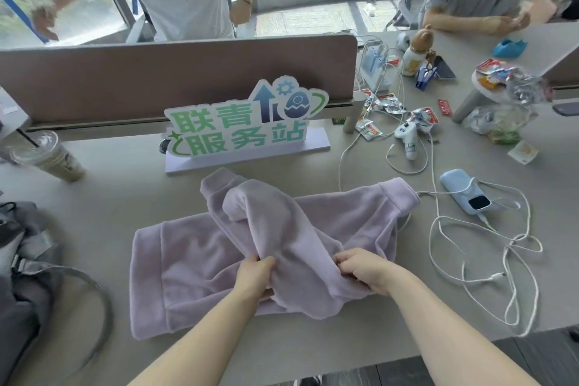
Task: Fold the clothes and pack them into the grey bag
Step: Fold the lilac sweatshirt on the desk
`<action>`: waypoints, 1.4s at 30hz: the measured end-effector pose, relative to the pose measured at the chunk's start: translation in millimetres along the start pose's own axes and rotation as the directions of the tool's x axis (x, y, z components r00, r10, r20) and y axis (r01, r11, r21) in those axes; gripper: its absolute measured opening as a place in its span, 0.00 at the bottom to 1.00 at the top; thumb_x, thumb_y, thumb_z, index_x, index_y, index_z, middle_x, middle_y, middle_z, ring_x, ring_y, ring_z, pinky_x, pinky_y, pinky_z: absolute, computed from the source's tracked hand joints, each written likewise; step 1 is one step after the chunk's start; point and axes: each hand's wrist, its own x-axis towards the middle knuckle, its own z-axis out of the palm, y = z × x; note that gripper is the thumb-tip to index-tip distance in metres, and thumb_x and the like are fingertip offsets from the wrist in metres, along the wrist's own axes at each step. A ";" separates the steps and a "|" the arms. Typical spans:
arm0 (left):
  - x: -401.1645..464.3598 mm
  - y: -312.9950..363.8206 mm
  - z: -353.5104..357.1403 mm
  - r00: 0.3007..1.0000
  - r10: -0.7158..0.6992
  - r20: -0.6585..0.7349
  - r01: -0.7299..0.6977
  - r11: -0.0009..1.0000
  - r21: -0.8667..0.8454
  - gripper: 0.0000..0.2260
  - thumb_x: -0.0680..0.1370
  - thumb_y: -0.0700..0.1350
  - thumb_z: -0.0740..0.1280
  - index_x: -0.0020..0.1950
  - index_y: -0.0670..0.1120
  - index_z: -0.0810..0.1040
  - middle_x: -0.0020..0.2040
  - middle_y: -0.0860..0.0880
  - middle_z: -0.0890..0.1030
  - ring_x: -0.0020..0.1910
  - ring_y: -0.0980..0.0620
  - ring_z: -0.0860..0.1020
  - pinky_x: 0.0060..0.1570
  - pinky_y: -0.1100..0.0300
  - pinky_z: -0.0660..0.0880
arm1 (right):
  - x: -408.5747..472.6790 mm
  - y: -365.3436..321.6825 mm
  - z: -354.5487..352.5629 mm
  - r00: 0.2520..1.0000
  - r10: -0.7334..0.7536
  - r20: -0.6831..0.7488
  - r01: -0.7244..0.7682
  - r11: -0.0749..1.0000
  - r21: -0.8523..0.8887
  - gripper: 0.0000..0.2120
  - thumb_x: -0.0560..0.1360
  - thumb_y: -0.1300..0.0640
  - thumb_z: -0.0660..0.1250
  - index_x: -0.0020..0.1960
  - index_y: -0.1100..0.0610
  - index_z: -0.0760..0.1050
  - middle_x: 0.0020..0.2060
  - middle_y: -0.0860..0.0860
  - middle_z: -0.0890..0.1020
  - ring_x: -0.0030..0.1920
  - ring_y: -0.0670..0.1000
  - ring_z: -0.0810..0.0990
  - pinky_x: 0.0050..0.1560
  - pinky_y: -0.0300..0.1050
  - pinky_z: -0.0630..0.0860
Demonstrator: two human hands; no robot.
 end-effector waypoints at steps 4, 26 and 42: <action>4.3 2.4 -3.6 1.000 0.005 -0.028 -0.010 0.987 -0.158 0.08 0.75 0.38 0.59 0.49 0.42 0.77 0.44 0.42 0.79 0.43 0.42 0.77 0.39 0.52 0.80 | 2.9 -5.3 -2.7 0.996 -0.044 0.079 0.037 0.996 0.080 0.13 0.77 0.48 0.64 0.59 0.44 0.80 0.54 0.41 0.84 0.57 0.44 0.80 0.61 0.41 0.72; -1.6 -10.2 10.7 0.996 -0.092 -0.002 0.088 0.962 -0.259 0.12 0.77 0.46 0.69 0.58 0.42 0.76 0.50 0.41 0.84 0.49 0.38 0.82 0.50 0.40 0.80 | 4.0 -34.8 -23.9 0.906 -0.051 -0.420 0.060 0.998 0.008 0.17 0.77 0.41 0.62 0.48 0.55 0.76 0.40 0.54 0.83 0.41 0.56 0.81 0.44 0.49 0.78; 9.2 -3.2 -3.9 0.982 0.086 -0.167 -0.103 0.990 -0.096 0.22 0.69 0.60 0.70 0.55 0.45 0.74 0.51 0.48 0.81 0.51 0.46 0.79 0.57 0.45 0.77 | 5.5 -5.5 0.8 0.920 -0.101 -0.379 0.041 0.986 -0.162 0.13 0.76 0.39 0.62 0.50 0.48 0.78 0.47 0.45 0.80 0.51 0.51 0.76 0.50 0.46 0.69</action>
